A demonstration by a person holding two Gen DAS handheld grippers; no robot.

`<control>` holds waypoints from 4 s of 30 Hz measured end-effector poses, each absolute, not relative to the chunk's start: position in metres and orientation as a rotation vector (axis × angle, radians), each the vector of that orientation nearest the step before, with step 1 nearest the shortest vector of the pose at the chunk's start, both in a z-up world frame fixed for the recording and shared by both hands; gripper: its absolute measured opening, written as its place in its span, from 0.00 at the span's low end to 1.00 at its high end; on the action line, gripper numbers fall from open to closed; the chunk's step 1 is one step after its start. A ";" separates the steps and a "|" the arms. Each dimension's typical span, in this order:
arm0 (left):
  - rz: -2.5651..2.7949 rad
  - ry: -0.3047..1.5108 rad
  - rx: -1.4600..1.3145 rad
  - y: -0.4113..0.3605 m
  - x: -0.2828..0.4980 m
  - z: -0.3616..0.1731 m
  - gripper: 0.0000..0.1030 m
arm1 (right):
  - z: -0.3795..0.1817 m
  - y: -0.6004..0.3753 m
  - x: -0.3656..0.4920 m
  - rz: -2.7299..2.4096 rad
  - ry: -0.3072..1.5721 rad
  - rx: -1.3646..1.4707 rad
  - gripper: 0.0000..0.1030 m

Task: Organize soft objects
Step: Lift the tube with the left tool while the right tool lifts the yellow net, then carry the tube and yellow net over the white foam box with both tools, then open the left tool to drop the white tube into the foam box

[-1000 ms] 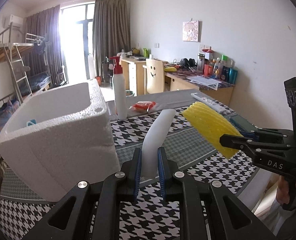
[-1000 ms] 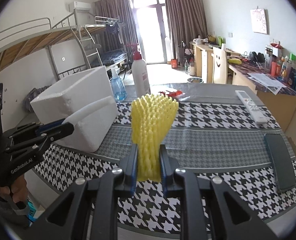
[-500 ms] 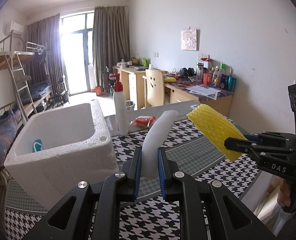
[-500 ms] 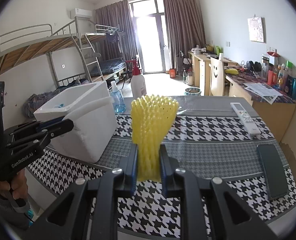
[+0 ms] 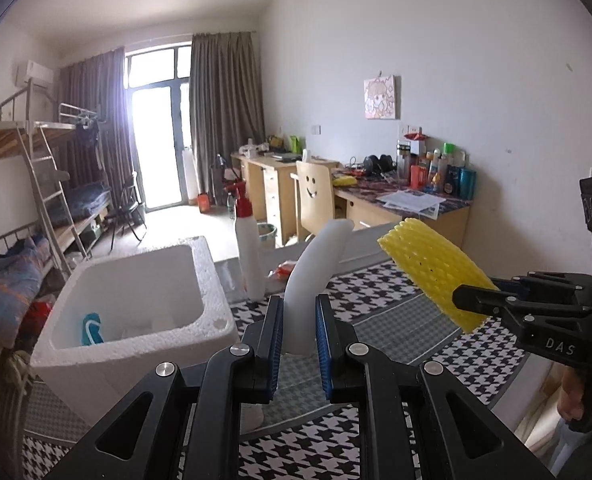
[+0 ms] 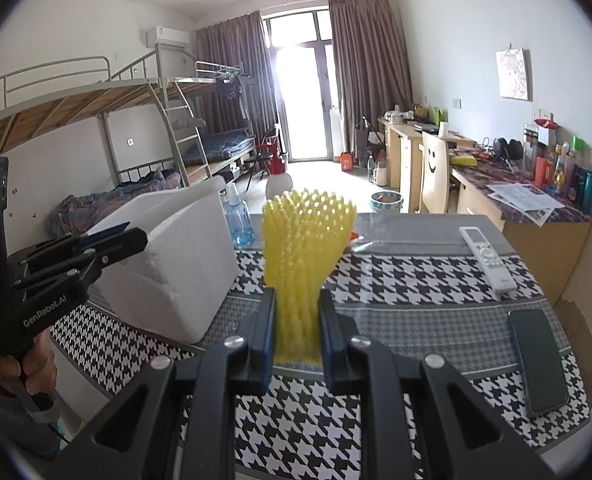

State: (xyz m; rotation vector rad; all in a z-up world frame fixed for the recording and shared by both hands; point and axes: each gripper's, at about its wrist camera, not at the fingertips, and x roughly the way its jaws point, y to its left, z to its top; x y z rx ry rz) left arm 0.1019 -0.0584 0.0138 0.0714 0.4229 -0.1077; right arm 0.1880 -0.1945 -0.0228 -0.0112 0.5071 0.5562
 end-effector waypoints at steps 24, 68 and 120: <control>-0.026 0.353 0.074 -0.041 0.100 0.035 0.17 | -0.001 -0.176 0.194 0.625 0.433 -0.033 0.22; 0.180 0.329 -0.011 0.029 0.094 0.038 0.17 | 0.018 -0.091 0.208 0.806 0.428 -0.079 0.22; 0.190 0.356 -0.058 0.059 0.130 0.032 0.90 | 0.017 -0.060 0.226 0.764 0.459 -0.104 0.22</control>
